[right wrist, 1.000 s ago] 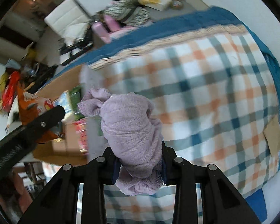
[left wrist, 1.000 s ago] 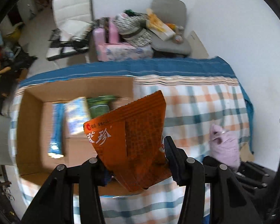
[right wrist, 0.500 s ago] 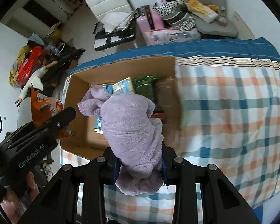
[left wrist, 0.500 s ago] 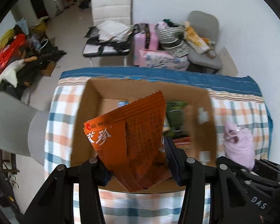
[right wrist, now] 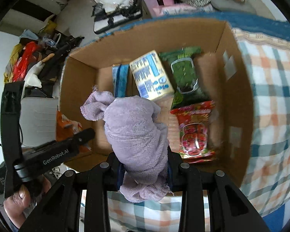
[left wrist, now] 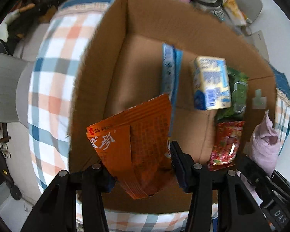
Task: Organize soft objects
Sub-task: 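Carry the orange bag into the box with the left tool while the right tool drops the lavender cloth inside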
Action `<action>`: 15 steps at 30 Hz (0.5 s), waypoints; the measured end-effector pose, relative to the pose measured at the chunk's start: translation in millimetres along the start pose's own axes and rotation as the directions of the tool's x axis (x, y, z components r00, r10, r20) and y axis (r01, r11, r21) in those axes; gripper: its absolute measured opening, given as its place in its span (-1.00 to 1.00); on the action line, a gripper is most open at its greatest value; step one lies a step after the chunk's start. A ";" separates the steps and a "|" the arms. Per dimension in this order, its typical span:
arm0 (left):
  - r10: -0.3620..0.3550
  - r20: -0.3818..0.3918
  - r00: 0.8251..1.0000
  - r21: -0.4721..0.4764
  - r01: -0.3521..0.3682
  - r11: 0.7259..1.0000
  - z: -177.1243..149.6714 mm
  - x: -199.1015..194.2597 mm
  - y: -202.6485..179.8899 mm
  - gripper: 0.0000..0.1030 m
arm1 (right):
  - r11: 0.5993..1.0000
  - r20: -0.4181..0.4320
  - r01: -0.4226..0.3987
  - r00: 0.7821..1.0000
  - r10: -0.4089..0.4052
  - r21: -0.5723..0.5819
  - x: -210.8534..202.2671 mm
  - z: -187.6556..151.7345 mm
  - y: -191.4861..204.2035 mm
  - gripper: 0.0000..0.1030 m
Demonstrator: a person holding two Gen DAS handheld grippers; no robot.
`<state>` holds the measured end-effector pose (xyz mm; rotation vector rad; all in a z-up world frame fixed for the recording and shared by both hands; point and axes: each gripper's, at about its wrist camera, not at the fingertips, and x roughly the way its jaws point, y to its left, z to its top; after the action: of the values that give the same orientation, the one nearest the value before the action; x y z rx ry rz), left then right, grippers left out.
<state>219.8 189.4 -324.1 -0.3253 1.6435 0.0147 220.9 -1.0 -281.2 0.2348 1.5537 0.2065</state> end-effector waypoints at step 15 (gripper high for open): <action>0.014 -0.103 0.995 0.004 -0.013 1.000 6.5 31.8 -6.9 -0.07 | 0.997 -0.096 0.057 0.994 -0.052 0.054 63.0 7.5 -6.5 -0.10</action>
<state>225.6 177.6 -354.6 -0.3170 1.7476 0.0060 228.8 10.1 -343.4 0.2293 1.6597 0.1325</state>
